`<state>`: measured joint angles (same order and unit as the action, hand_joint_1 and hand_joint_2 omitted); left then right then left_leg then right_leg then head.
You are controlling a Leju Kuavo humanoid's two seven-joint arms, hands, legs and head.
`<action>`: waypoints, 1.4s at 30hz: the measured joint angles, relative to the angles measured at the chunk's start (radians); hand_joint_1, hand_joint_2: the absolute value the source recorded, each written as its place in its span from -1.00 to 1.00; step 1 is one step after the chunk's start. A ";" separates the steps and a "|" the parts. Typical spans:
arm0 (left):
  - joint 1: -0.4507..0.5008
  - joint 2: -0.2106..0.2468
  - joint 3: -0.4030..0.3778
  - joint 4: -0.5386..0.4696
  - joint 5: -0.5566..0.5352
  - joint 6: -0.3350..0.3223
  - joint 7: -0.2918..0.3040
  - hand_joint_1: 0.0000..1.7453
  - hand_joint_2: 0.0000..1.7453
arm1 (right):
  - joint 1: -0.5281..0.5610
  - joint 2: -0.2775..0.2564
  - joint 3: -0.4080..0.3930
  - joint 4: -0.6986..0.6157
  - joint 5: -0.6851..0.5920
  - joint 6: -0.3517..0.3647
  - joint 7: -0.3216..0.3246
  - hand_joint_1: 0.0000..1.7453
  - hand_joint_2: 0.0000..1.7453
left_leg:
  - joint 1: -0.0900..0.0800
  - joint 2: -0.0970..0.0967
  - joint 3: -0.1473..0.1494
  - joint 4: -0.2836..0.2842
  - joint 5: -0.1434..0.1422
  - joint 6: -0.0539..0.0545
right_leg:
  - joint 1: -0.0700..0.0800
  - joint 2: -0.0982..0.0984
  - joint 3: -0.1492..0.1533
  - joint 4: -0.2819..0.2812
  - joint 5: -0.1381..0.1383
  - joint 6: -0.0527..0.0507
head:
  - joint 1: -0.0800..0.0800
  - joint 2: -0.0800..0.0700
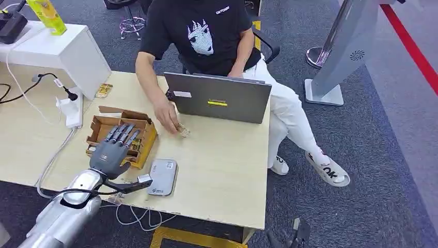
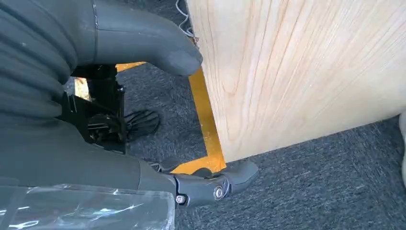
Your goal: Pass the card to the sensor for recognition and then transmit it.
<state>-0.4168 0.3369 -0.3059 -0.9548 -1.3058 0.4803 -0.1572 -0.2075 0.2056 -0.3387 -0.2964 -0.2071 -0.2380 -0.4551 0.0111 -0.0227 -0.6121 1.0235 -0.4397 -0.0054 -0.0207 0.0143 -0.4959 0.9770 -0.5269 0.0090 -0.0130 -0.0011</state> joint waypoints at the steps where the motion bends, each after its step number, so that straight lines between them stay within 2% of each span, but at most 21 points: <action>1: -0.003 -0.002 -0.004 0.003 0.001 0.000 0.000 -1.00 1.00 | 0.000 0.000 0.001 0.000 -0.001 0.000 0.000 -1.00 1.00 | 0.000 0.000 0.000 0.000 0.000 0.000 | 0.000 0.000 0.000 0.000 0.000 0.000 | 0.000 0.000; 14: -0.005 -0.009 -0.015 0.030 0.010 0.003 0.000 -1.00 1.00 | 0.000 0.000 0.004 0.000 -0.001 0.000 0.000 -1.00 1.00 | 0.000 0.000 0.000 0.000 0.000 0.000 | 0.000 0.000 0.000 0.000 0.000 0.000 | 0.000 0.000; 15: -0.005 -0.009 -0.015 0.031 0.013 0.003 0.001 -0.36 1.00 | 0.000 0.000 0.004 0.000 -0.002 0.000 0.000 -1.00 1.00 | 0.000 0.000 0.000 0.000 0.000 0.000 | 0.000 0.000 0.000 0.000 0.000 0.000 | 0.000 0.000; 16: -0.005 -0.009 -0.016 0.031 0.015 0.003 0.002 0.44 1.00 | 0.000 0.000 0.004 0.000 -0.003 0.000 0.000 -1.00 1.00 | 0.000 0.000 0.000 0.000 0.000 0.000 | 0.000 0.000 0.000 0.000 0.000 0.000 | 0.000 0.000; 17: -0.005 -0.009 -0.017 0.031 0.018 0.003 0.002 0.08 1.00 | 0.000 0.000 0.004 0.000 -0.003 0.000 0.000 -1.00 1.00 | 0.000 0.000 0.000 0.000 0.000 0.000 | 0.000 0.000 0.000 0.000 0.000 0.000 | 0.000 0.000; 18: -0.005 -0.008 -0.018 0.031 0.023 0.003 0.004 -0.74 1.00 | 0.000 0.000 0.004 0.000 -0.004 0.000 0.000 -1.00 1.00 | 0.000 0.000 0.000 0.000 0.000 0.000 | 0.000 0.000 0.000 0.000 0.000 0.000 | 0.000 0.000; 19: -0.005 -0.007 -0.020 0.031 0.026 0.003 0.007 -1.00 1.00 | 0.000 0.000 0.004 0.000 -0.004 0.000 0.000 -1.00 1.00 | 0.000 0.000 0.000 0.000 0.000 0.000 | 0.000 0.000 0.000 0.000 0.000 0.000 | 0.000 0.000; 23: -0.005 0.000 -0.026 0.031 0.018 0.004 0.026 -1.00 1.00 | 0.000 0.000 0.004 0.000 -0.008 0.000 0.000 -1.00 1.00 | 0.000 0.000 0.000 0.000 0.000 0.000 | 0.000 0.000 0.000 0.000 0.000 0.000 | 0.000 0.000; 32: 0.028 0.053 -0.029 -0.005 0.014 0.004 0.046 -1.00 1.00 | 0.001 0.000 0.004 0.000 -0.015 0.000 -0.006 -1.00 1.00 | 0.000 0.000 0.000 0.000 0.000 0.000 | 0.000 0.000 0.000 0.000 0.000 0.000 | 0.000 0.000; 38: 0.032 0.056 -0.029 -0.016 0.012 0.004 0.046 -1.00 1.00 | 0.001 0.000 0.004 0.000 -0.016 0.000 -0.006 -1.00 1.00 | 0.000 0.000 0.000 0.000 0.000 0.000 | 0.000 0.000 0.001 0.000 0.000 0.000 | 0.000 0.000; 39: 0.032 0.056 -0.029 -0.017 0.011 0.004 0.046 1.00 1.00 | 0.000 0.000 0.004 0.000 -0.016 0.000 -0.006 -1.00 1.00 | 0.000 0.000 0.000 0.000 0.000 0.000 | 0.000 0.000 0.001 0.000 0.000 0.000 | 0.000 0.000; 42: 0.032 0.056 -0.029 -0.018 0.012 0.002 0.046 1.00 1.00 | 0.000 0.000 0.004 0.000 -0.016 0.000 -0.006 -1.00 1.00 | 0.000 0.000 0.000 0.000 0.000 0.000 | 0.000 0.000 0.001 0.000 0.000 0.000 | 0.000 0.000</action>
<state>-0.3849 0.3929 -0.3353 -0.9724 -1.2940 0.4822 -0.1110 -0.2071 0.2056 -0.3349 -0.2964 -0.2232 -0.2380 -0.4608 0.0112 -0.0225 -0.6121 1.0235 -0.4397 -0.0054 -0.0206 0.0141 -0.4953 0.9771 -0.5270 0.0090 -0.0130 -0.0011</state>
